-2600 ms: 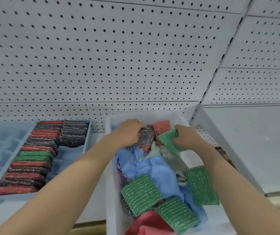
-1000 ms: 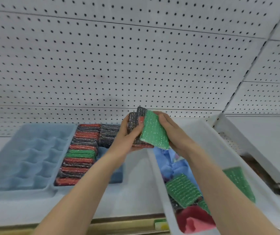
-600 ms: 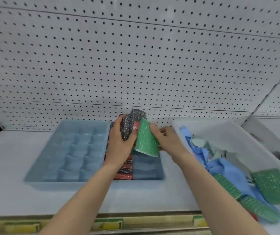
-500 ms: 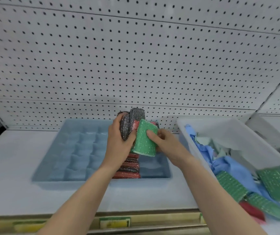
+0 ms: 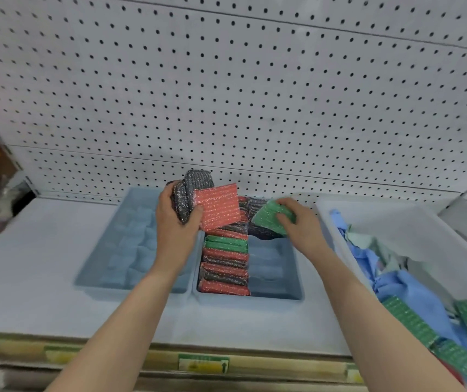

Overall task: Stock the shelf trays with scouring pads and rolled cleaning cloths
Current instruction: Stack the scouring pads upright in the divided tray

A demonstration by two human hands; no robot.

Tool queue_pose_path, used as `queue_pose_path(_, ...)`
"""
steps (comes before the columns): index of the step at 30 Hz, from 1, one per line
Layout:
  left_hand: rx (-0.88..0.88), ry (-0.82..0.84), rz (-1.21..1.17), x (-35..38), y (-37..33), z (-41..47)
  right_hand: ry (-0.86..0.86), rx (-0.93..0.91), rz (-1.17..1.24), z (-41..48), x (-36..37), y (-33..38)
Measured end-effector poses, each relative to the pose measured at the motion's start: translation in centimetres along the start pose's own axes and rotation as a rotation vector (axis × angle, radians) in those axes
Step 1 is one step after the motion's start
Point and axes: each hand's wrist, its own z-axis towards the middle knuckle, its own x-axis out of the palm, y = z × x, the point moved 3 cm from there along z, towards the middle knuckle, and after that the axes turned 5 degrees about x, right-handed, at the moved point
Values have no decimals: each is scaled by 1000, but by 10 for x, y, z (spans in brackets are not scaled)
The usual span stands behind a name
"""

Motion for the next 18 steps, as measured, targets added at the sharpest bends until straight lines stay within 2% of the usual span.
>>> queue_pose_path(4,-4,-3,-30,-5,4,0,6,-31,-250,10,11,4)
queue_pose_path(8,-40,-7,-43,-6,11,-2,44,-127,-241,14,23,9)
queue_pose_path(11,-52,-12,-58,-3,14,-2,56,-132,-236,20,34,1)
queue_pose_path(14,-71,-1,-67,2,14,-3,123,-175,-444,20,50,-15)
queue_pose_path(18,-64,27,-96,8,14,-3,-52,-246,-504,23,48,-19)
